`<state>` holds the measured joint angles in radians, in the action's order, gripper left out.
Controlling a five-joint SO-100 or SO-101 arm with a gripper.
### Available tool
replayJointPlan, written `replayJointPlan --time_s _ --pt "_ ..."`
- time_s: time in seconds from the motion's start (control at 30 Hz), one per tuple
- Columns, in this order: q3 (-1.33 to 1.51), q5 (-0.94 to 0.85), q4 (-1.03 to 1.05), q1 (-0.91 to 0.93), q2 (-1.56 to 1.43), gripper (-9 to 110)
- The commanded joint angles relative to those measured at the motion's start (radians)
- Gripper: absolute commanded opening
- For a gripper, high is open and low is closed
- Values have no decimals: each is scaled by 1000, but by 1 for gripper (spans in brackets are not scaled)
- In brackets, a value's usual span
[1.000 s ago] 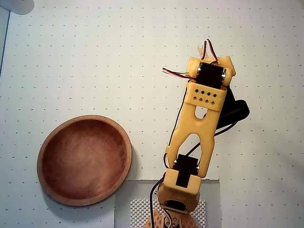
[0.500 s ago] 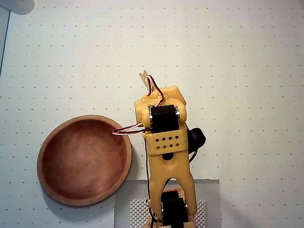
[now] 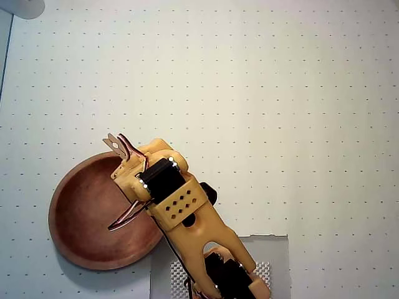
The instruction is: Grasp a clothespin and put it in the bowl.
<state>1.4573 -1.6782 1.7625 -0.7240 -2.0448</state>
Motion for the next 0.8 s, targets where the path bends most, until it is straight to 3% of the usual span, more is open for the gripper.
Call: replayJointPlan --time_s 0.0,0.77 --pt "-11 61 17 -49 32 -3" --pt "20 34 26 -169 242 -3"
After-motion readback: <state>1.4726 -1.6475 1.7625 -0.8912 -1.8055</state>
